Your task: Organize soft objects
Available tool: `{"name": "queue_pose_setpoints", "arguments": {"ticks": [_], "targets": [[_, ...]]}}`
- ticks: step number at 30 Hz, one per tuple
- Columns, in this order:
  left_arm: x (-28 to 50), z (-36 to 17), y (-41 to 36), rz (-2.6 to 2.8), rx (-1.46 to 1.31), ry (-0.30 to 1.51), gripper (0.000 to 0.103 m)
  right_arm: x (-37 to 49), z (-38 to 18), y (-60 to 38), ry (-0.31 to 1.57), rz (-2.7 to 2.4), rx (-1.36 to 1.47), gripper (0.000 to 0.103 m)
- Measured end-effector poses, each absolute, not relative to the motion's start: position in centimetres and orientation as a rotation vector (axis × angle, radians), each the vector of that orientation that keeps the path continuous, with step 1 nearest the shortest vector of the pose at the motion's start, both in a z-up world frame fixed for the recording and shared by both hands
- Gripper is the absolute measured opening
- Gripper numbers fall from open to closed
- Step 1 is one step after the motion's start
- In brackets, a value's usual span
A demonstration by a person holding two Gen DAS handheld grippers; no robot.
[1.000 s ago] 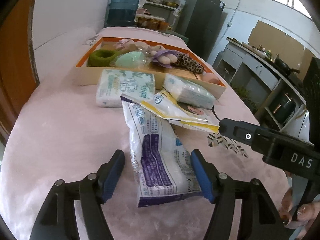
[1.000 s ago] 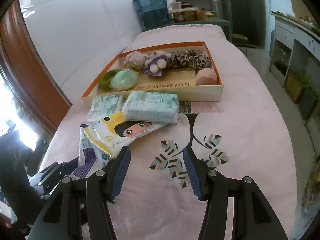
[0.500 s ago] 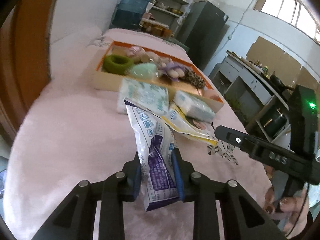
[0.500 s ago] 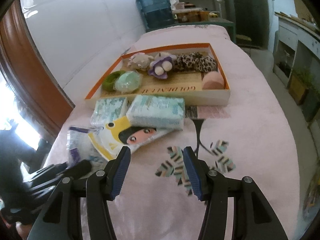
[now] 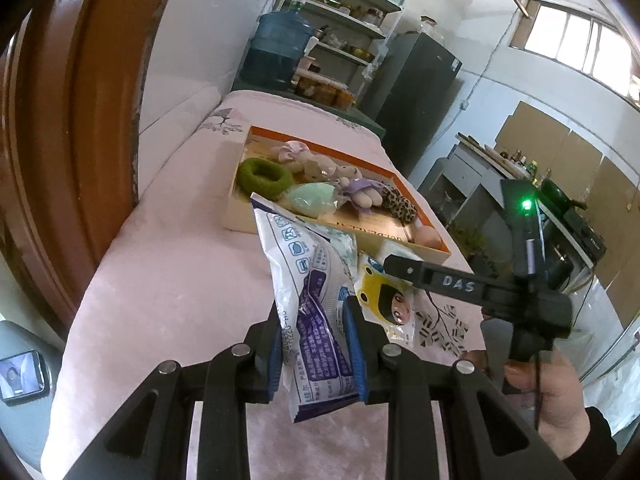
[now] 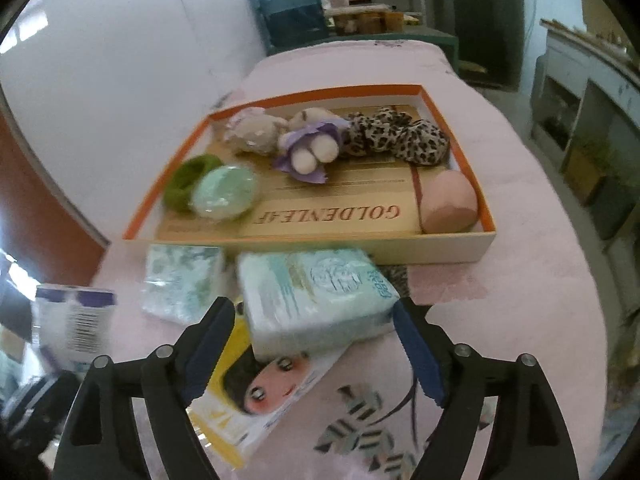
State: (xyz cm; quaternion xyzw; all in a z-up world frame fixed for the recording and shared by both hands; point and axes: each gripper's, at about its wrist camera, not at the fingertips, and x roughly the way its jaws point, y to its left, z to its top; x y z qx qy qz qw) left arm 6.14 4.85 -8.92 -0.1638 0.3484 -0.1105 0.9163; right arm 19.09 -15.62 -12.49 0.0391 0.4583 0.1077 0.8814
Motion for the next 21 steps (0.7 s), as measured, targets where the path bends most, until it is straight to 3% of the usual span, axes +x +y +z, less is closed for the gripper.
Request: {"name": "queue_pose_setpoints", "arguments": {"ticks": [6,9,14,21], "targets": [[6.2,-9.5,5.2,-0.231,-0.353,0.729,0.028,19.4,-12.9,-15.6,0.944,0.231,0.045,0.085],[6.4,-9.5,5.2,-0.235,-0.359,0.728,0.028,18.9,-12.9,-16.3,0.933,0.249,0.082,0.082],[6.4,-9.3,4.9,-0.242,-0.354,0.722,0.028,17.8,-12.5,-17.4,0.911,0.269,0.118,0.069],[6.4,-8.5,4.0,-0.265,-0.335,0.71,0.028,16.1,-10.0,-18.0,0.844,0.286,0.091,0.068]]}}
